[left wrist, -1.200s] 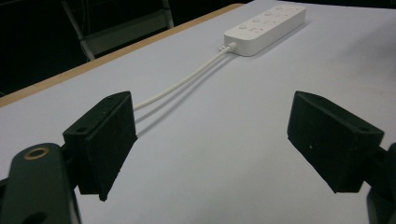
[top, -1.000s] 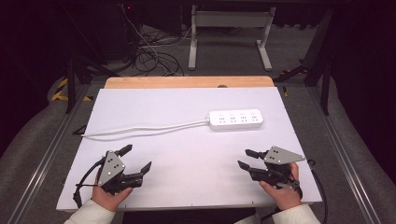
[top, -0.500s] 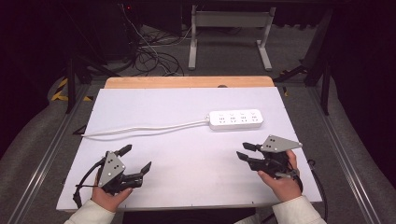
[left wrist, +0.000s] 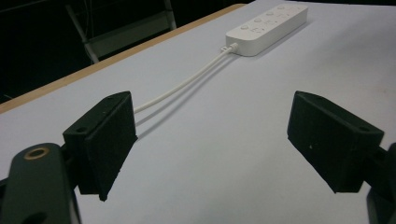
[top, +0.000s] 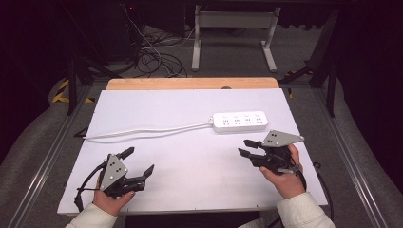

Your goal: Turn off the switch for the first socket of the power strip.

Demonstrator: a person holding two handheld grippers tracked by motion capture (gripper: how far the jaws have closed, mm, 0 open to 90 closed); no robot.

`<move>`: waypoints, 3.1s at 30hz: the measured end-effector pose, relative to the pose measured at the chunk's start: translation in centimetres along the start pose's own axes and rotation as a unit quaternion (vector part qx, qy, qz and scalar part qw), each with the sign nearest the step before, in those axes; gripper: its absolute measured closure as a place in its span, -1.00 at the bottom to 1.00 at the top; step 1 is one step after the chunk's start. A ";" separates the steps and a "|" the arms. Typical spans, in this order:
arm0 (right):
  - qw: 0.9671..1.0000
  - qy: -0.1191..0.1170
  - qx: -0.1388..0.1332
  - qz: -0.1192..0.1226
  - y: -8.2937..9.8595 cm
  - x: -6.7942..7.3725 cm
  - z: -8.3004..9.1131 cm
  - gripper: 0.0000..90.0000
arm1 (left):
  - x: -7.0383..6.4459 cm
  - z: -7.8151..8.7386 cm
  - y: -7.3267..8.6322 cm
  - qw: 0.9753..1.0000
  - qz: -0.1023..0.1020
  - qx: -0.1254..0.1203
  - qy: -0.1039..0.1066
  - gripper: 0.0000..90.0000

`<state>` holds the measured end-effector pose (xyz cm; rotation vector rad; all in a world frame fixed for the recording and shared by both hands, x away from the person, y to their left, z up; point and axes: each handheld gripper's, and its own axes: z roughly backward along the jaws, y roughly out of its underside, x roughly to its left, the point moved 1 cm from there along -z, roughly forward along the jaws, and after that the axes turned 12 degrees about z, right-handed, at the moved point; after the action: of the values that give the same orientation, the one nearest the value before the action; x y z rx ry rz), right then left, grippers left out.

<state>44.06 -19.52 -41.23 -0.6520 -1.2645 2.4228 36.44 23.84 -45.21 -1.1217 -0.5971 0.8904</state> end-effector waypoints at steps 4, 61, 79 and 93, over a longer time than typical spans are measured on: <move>1.000 -0.012 0.001 -0.003 -0.4 -0.3 0.1 0.55 | 0.0 0.0 0.0 1.000 -0.001 0.000 0.000 -0.65; 0.995 0.005 0.093 -0.034 -6.0 -8.0 -8.2 1.00 | 0.1 -0.1 0.1 1.000 0.000 0.006 -0.003 -0.64; 0.992 0.024 0.115 -0.034 -5.0 -9.6 -11.1 1.00 | 0.1 -0.2 0.1 1.000 -0.004 0.010 -0.002 -0.64; 0.988 0.035 0.138 -0.052 -3.4 -11.1 -14.2 1.00 | 0.1 -0.2 0.1 1.000 -0.003 0.011 0.001 -0.64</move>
<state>61.24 -13.35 -42.83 -0.5698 -0.8893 2.4055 36.59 23.81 -45.41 -1.1007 -0.5868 0.8880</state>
